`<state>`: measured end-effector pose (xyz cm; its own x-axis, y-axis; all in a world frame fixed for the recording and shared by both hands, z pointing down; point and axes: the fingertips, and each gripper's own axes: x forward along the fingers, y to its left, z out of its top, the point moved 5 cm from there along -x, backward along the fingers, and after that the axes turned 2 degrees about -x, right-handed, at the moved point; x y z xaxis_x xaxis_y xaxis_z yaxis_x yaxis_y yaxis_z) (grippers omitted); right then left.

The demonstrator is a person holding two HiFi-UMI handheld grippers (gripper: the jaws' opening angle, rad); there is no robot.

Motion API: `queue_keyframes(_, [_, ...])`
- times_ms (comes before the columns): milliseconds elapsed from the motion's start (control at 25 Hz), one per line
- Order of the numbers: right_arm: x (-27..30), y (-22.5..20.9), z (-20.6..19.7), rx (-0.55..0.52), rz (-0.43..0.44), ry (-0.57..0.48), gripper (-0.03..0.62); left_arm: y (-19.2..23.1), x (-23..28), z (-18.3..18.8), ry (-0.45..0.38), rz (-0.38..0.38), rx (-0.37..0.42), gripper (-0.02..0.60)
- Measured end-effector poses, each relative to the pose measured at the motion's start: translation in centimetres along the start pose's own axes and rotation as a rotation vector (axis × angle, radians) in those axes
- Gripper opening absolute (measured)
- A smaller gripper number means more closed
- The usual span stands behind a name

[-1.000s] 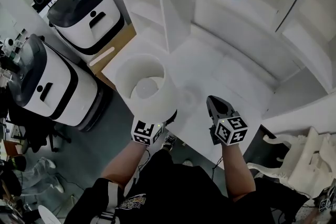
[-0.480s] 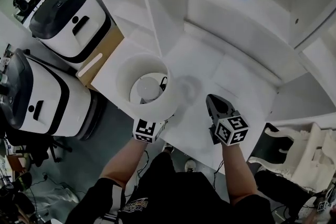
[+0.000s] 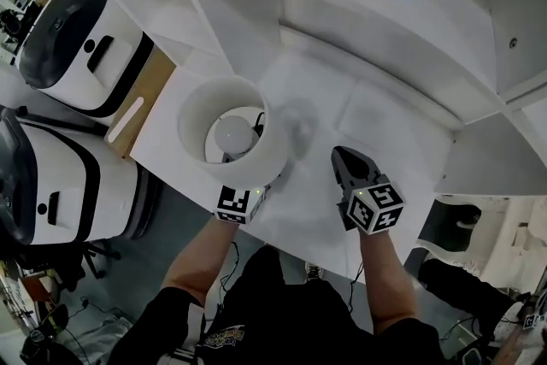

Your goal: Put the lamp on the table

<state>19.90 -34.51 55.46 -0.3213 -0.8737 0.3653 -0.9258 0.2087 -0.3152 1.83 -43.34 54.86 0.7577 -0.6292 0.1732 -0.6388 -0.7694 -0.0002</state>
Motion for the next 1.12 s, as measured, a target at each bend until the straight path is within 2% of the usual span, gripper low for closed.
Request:
queue_keyframes(440, [3.1, -2.5, -0.5, 0.034, -0.054, 0.011, 0.025, 2.5, 6.1, -1.0, -0.015, -0.04, 0.009, 0.103])
queue_keyframes(640, [4.3, -2.9, -0.6, 0.057, -0.073, 0.012, 0.025, 3.5, 7.7, -1.2, -0.03, -0.056, 0.001, 0.103])
queue_keyframes(1120, [4.8, -3.3, -2.1, 0.098, -0.118, 0.023, 0.025, 4.8, 11.5, -1.9, -0.065, -0.074, 0.035, 0.104])
